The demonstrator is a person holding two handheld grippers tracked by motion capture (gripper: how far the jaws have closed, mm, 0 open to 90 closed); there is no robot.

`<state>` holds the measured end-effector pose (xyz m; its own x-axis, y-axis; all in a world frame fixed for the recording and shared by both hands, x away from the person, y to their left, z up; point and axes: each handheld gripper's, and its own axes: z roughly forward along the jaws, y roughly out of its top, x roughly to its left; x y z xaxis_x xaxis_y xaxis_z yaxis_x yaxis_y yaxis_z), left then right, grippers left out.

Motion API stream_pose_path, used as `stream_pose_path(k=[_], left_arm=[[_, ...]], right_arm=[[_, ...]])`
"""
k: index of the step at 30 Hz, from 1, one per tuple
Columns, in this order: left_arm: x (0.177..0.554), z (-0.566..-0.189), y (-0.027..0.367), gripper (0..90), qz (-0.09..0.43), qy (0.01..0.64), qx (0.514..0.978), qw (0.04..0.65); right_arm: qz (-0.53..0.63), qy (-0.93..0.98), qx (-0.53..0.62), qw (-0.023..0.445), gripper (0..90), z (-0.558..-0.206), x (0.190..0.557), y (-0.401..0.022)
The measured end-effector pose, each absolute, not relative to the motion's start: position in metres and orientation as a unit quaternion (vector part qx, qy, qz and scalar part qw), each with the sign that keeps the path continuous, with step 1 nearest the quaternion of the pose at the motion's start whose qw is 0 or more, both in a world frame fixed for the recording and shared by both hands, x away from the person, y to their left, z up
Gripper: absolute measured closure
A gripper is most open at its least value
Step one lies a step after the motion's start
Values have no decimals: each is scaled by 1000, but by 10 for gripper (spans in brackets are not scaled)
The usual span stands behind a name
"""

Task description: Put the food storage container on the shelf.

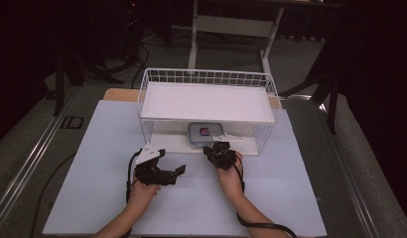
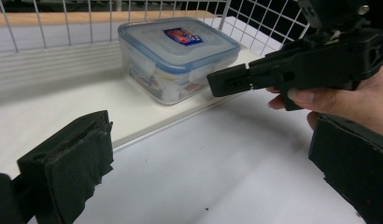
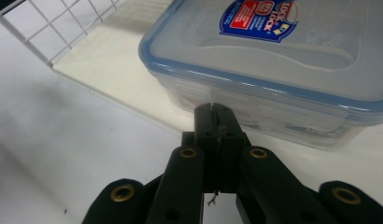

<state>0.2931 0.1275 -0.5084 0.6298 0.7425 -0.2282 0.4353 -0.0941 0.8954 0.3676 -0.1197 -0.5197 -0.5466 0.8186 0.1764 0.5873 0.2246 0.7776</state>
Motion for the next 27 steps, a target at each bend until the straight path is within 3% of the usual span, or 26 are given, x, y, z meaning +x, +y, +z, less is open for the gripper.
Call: stream_pose_path(k=[16,27], left_arm=[[291,-508,128,8,146,392,726,546],[289,-507,124,7,189,348,731,556]], right_arm=[[423,766,460,147,900,-519,388,-103],[432,768,451,145,871,-514,378,-109]])
